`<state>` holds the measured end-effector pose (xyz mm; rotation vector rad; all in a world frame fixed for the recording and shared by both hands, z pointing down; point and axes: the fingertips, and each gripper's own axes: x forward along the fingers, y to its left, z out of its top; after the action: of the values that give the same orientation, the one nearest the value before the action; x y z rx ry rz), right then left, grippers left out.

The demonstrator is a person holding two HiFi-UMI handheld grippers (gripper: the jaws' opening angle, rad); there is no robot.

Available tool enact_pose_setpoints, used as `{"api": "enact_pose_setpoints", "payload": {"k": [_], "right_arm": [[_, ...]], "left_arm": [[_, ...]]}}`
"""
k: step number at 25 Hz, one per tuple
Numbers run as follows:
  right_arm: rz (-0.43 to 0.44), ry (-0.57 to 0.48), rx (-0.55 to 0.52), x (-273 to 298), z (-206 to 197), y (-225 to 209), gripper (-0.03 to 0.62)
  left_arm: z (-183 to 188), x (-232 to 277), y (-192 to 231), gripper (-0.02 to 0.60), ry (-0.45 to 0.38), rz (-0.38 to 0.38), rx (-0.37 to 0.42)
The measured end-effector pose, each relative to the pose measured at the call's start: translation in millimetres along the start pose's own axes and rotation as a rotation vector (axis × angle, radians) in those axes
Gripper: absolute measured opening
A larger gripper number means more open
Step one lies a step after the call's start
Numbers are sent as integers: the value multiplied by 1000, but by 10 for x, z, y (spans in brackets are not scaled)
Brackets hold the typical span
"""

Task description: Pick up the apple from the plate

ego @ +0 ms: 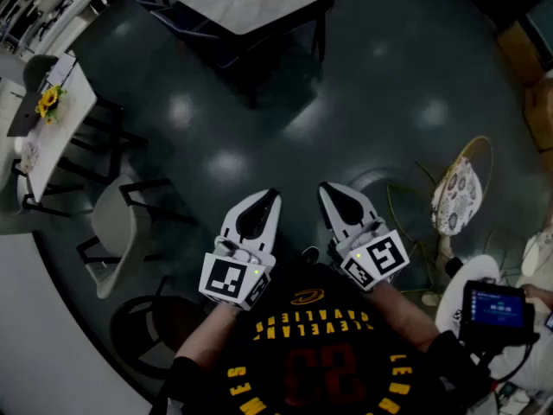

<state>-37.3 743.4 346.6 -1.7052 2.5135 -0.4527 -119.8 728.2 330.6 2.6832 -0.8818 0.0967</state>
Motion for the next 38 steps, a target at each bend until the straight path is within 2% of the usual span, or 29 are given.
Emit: {"api": "enact_pose_setpoints", "payload": {"k": [6,10,17,21,25,27,31,38], "right_arm": [[3,-6,-7,35,34,29,6],[16,-21,-12,211,92,102,6],[-14,-23,-85,974,370,85,6],[-76,-10,-96,1484,450,43,6],[-119,2,-87,1901,491,-22,6],[-119,14,-103,2075,511,-37,6],[-104,38,-122,2406,563,-92,6],[-63,59,-100,2913,566,-364,6]], "left_arm": [[23,-22,32,25,1,1,-7],[91,-23,199,25,-15,-6,-10],[532,196,967,25,-66,-27,-24],[713,201,1450,25,-93,-66,-28],[816,282,1868,25,-121,-90,-98],[855,368,2017,25,-134,-101,-121],[878,565,2229,25,-120,-111,-111],[953,965,2628,25,-91,-65,-113]]}}
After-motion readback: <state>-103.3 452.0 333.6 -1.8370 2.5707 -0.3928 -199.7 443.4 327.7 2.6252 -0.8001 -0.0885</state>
